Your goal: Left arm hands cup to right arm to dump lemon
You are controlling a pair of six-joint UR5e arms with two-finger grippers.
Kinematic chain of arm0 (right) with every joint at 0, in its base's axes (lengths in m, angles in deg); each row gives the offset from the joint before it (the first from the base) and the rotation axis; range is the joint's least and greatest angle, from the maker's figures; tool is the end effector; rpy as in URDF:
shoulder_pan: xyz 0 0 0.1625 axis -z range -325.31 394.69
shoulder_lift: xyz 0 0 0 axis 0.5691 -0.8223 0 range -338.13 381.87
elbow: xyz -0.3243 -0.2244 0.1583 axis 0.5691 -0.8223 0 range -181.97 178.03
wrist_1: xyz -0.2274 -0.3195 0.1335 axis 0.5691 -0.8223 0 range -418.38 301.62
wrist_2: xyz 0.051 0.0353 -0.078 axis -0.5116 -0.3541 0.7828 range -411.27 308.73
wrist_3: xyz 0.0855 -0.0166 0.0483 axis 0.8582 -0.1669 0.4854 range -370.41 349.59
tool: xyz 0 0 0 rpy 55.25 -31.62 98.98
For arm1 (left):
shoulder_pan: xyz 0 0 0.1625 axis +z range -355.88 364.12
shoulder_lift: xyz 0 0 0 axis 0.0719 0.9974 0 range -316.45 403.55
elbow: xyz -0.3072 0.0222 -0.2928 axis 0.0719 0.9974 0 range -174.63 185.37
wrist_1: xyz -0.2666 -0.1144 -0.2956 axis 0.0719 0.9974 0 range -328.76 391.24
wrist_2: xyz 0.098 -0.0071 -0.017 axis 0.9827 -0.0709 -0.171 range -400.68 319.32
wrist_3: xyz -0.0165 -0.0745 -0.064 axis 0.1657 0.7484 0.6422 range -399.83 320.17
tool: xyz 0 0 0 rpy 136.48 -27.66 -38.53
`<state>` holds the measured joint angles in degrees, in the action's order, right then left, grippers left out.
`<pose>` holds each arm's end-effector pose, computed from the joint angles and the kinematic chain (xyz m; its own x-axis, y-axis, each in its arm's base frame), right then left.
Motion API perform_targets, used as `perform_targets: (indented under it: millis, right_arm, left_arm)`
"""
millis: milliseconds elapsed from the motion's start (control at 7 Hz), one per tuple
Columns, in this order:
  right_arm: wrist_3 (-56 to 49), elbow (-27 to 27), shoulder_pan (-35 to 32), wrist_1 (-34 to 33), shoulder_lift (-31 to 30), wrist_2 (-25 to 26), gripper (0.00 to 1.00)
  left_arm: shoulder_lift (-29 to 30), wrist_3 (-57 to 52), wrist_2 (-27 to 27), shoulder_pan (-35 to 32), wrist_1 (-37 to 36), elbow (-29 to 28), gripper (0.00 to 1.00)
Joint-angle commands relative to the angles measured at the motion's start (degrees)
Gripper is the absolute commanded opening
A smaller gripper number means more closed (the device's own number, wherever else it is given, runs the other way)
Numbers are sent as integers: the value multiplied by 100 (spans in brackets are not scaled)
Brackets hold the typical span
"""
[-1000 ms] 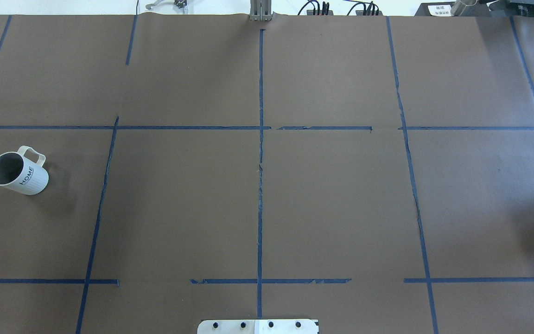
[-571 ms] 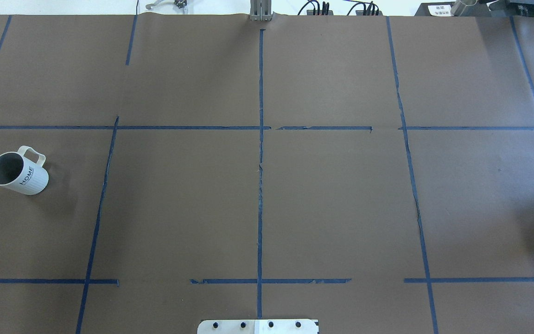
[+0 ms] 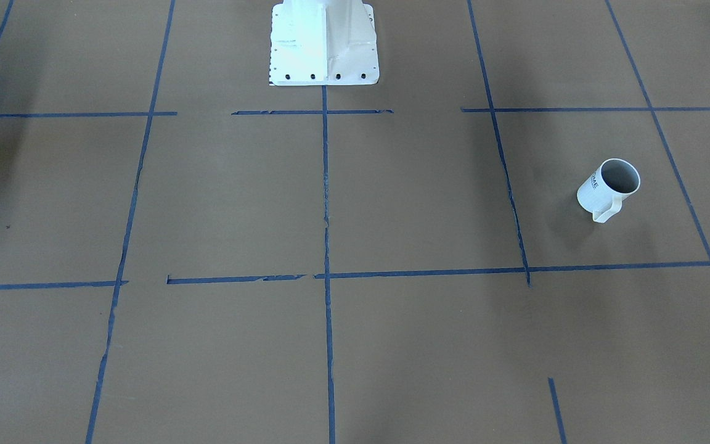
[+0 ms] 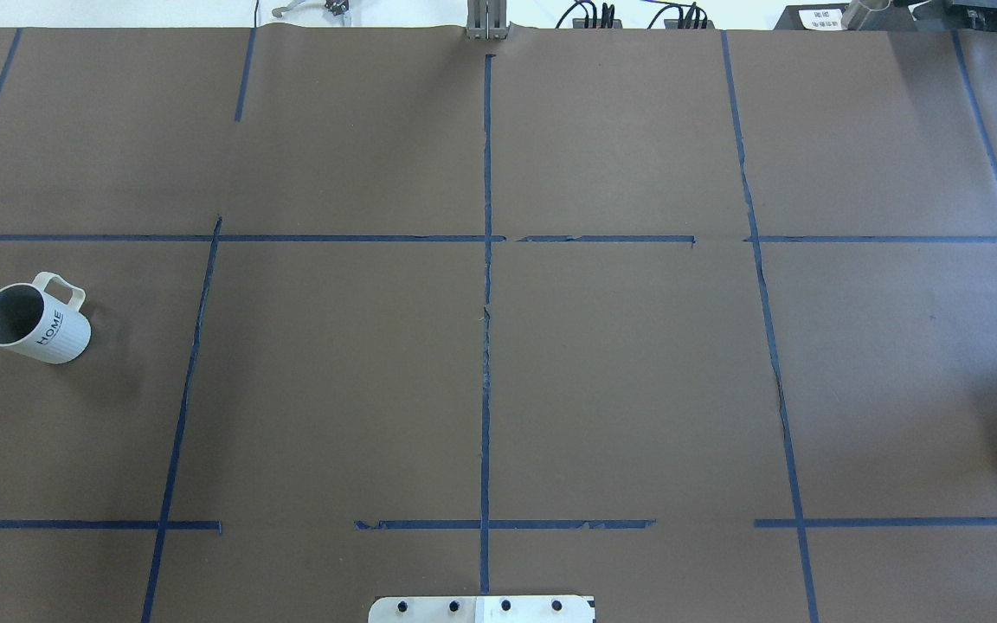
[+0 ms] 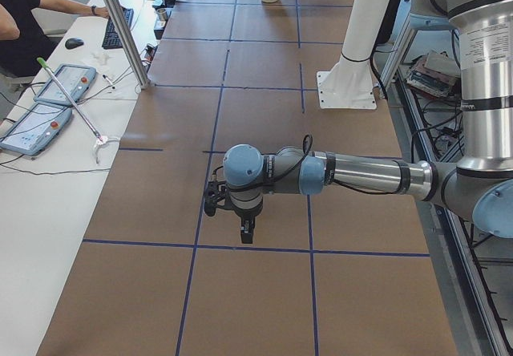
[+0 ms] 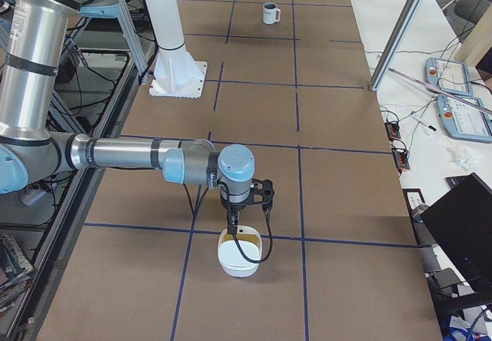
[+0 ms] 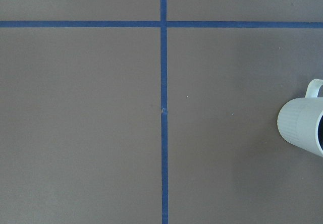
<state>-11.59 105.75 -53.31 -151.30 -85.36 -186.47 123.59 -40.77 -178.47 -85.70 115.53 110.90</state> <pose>0.0499 -0.3649 0.6393 0.7044 -0.0152 0.7097 0.0496 0.9984 -0.0277 -0.0582 -0.4165 0.6102 0.6717 0.0165 -0.7407 -0.0138 0.9999 0.0098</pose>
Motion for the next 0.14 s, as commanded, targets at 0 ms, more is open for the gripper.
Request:
perform_targets:
  millis: [0]
  right_arm:
    - [-39,-6,2,2,1,-7,100]
  left_arm:
    - [30,-12,6,9,0,10,100]
